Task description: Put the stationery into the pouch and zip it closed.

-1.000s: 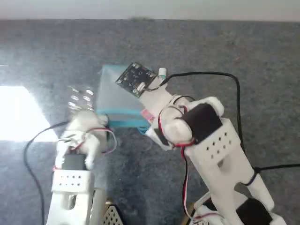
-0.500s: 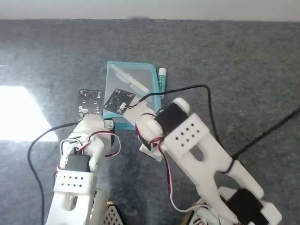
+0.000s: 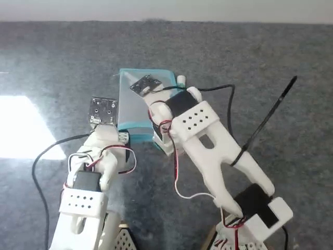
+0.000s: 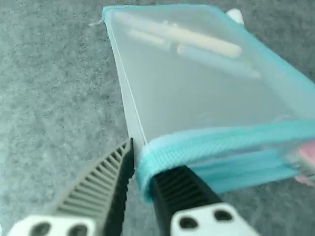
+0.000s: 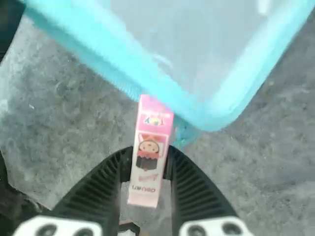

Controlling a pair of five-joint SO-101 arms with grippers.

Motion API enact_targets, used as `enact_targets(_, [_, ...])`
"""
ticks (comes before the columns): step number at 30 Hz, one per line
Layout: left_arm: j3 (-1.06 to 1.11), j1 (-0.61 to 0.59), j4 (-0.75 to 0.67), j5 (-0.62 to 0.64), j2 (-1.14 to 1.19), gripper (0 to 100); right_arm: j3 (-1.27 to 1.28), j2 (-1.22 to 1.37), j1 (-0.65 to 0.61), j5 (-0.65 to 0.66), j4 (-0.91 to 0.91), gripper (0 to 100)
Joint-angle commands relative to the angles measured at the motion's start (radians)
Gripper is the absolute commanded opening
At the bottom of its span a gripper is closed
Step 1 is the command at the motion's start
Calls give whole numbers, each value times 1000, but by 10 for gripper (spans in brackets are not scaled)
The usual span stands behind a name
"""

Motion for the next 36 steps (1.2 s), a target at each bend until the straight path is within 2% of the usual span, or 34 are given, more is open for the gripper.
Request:
enact_targets(1, [-67, 6, 5, 15, 2, 10, -80, 27, 10, -41, -24, 8])
enact_targets(13, [-68, 14, 32, 11, -9, 10, -325, 205, 5, -138, -19, 8])
enact_targets(21, [-64, 17, 29, -9, -9, 10, -723, 429, 7, -143, 87, 11])
enact_targets(23, [-64, 17, 28, -11, -9, 10, -830, 496, 2, -140, 127, 37])
enact_targets(30, [-62, 17, 28, -11, -9, 10, -1062, 639, -4, -140, 182, 240])
enact_targets(36, [-62, 14, 28, -11, -9, 10, -1142, 641, -71, -84, 183, 264])
